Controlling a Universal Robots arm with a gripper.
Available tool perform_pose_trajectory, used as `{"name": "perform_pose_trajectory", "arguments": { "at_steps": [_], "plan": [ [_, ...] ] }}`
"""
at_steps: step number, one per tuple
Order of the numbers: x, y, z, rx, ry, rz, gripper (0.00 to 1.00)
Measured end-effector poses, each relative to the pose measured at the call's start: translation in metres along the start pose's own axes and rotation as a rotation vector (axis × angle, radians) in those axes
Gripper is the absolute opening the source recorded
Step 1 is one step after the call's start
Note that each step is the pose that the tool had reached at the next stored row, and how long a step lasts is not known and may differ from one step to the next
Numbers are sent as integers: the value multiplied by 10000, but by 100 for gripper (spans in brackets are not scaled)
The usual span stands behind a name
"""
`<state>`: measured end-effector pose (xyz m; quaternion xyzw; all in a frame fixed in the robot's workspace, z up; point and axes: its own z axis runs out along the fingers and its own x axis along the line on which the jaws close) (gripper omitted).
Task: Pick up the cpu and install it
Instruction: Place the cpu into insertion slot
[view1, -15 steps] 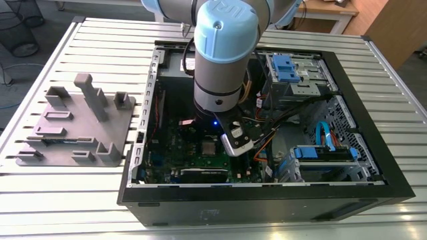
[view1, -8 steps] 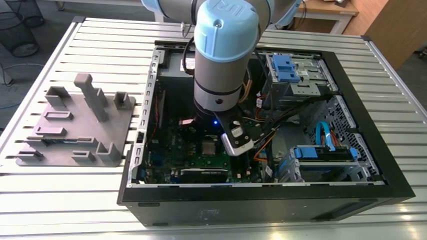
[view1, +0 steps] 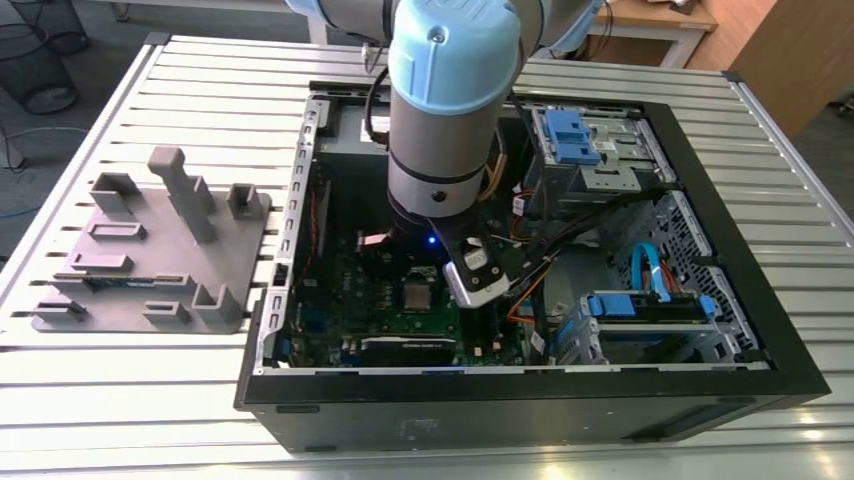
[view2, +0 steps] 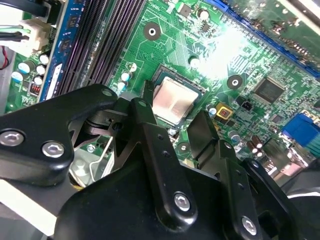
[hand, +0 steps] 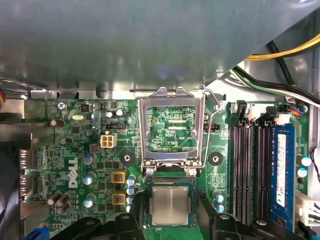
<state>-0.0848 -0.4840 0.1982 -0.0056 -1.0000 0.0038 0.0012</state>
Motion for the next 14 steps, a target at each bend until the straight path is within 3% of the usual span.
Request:
{"name": "perform_pose_trajectory", "arguments": {
  "at_steps": [8,14],
  "plan": [
    [0,0,-74,-2,0,0,55],
    [0,0,-76,-25,0,0,55]
  ]
}}
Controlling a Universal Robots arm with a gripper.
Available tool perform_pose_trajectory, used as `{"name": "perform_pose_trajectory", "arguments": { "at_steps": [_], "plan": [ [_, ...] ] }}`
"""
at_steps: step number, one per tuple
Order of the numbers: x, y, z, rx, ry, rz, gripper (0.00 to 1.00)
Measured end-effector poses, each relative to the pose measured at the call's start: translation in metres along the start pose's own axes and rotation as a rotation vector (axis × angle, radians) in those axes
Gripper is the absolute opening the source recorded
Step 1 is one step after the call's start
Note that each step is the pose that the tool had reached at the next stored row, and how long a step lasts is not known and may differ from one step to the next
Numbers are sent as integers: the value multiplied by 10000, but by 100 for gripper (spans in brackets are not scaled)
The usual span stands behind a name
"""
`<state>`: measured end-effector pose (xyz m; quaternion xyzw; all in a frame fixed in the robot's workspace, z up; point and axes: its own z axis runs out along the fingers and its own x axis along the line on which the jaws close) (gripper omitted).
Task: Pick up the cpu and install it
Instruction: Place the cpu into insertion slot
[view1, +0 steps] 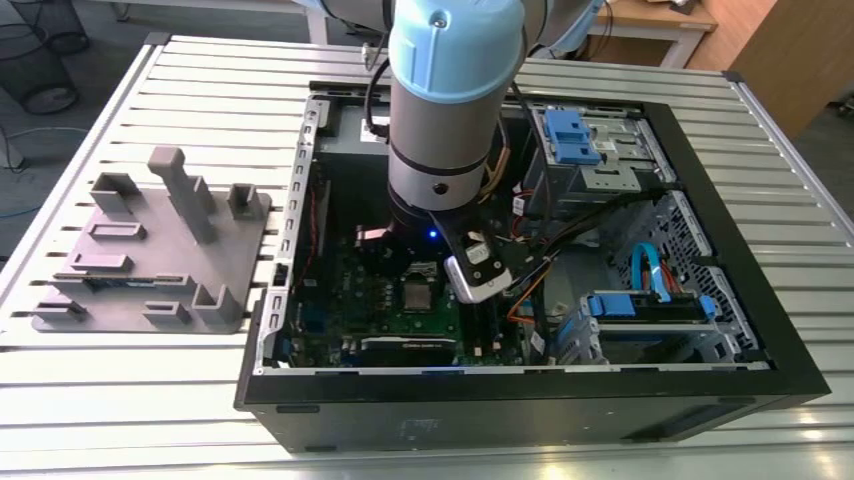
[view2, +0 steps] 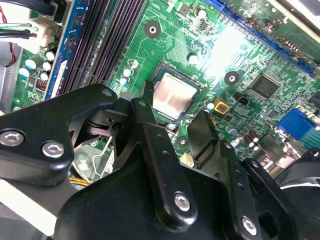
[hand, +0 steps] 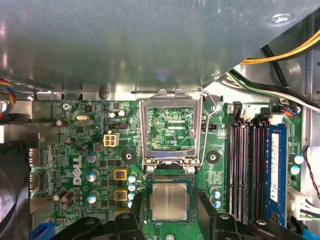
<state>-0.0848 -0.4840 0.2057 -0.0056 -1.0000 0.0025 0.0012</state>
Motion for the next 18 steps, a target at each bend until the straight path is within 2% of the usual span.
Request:
{"name": "perform_pose_trajectory", "arguments": {
  "at_steps": [8,9,10,12,13,14,15,17,18],
  "plan": [
    [0,0,0,-18,1,0,53],
    [0,0,0,-20,1,0,47],
    [0,0,0,-22,1,0,47],
    [0,0,-1,-27,1,0,35],
    [0,0,0,-29,1,0,35],
    [0,0,0,-31,1,0,23],
    [0,0,0,-34,1,0,23],
    [0,0,0,-39,1,0,11],
    [0,0,0,-41,1,0,11]
  ]
}}
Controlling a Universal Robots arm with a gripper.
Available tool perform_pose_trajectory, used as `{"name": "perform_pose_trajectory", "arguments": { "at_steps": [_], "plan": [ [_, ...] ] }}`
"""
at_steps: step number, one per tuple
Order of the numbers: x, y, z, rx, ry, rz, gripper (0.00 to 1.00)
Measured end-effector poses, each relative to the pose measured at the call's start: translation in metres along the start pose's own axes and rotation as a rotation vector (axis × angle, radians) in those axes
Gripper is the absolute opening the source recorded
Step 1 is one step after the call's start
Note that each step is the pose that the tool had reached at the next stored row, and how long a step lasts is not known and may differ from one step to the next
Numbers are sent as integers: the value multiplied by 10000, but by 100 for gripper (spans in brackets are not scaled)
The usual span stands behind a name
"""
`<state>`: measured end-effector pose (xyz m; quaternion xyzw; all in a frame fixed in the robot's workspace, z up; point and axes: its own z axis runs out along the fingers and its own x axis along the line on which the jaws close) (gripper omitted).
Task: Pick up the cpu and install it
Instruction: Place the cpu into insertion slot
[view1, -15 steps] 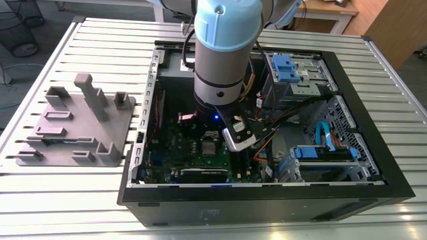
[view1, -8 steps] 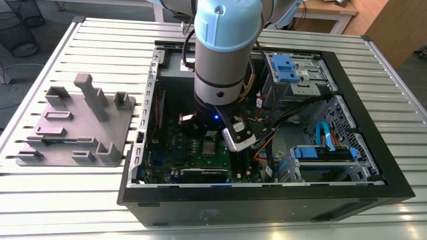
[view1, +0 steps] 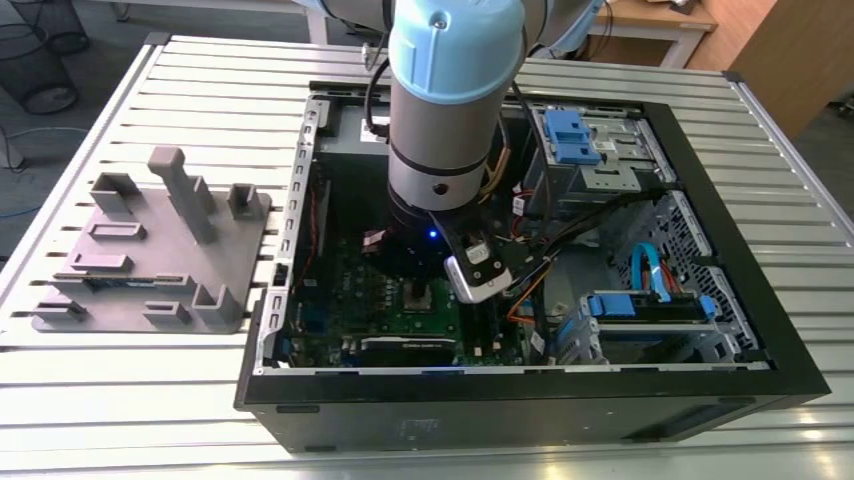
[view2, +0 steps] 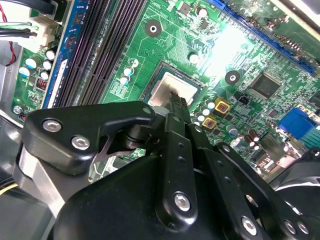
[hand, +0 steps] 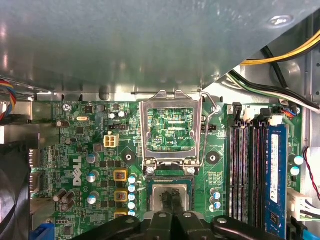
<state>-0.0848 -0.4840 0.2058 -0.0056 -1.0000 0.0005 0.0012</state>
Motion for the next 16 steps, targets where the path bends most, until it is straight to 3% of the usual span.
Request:
{"name": "perform_pose_trajectory", "arguments": {
  "at_steps": [16],
  "plan": [
    [-14,-14,22,-13,1,173,11]
  ]
}}
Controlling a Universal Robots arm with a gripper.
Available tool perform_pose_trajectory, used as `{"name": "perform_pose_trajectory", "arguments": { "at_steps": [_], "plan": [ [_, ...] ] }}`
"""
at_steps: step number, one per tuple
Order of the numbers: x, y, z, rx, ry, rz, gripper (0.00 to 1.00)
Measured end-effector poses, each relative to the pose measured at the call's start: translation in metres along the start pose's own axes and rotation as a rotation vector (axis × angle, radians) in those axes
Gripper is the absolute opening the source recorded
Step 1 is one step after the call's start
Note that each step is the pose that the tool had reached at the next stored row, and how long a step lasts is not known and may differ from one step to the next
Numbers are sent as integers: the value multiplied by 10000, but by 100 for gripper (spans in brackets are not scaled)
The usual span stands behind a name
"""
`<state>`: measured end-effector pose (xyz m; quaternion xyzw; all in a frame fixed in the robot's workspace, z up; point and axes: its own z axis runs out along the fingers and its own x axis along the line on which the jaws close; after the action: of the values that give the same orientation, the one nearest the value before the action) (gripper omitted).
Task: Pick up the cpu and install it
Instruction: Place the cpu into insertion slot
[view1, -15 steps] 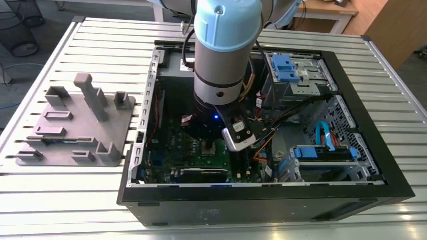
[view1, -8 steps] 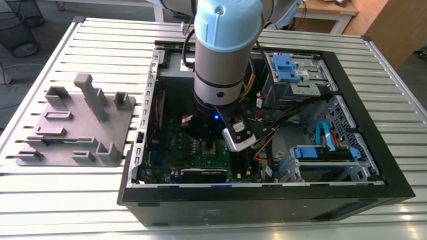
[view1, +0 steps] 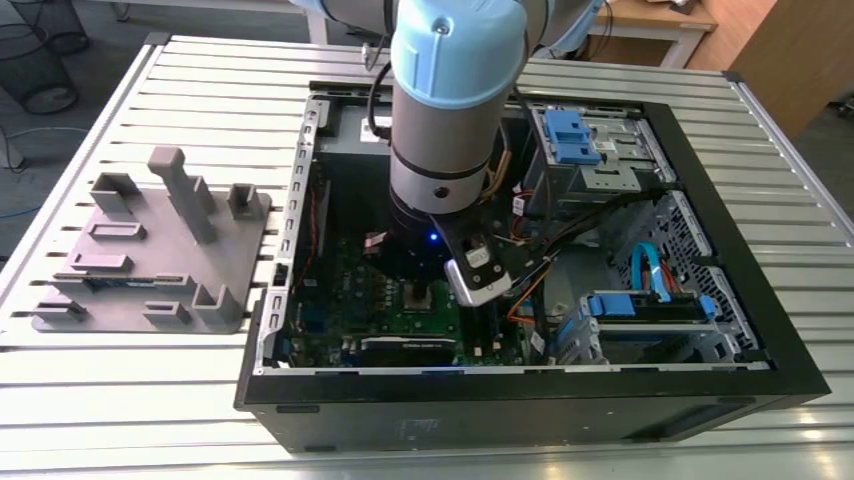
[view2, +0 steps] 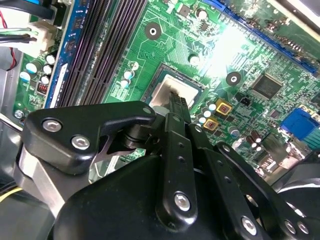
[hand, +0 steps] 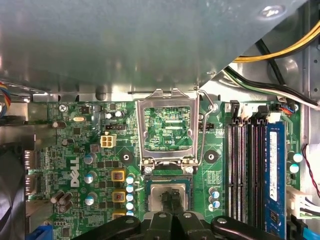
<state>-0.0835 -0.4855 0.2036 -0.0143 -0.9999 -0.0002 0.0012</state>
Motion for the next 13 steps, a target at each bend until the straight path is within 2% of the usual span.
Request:
{"name": "perform_pose_trajectory", "arguments": {
  "at_steps": [13],
  "plan": [
    [-22,-7,55,43,-1,1,11]
  ]
}}
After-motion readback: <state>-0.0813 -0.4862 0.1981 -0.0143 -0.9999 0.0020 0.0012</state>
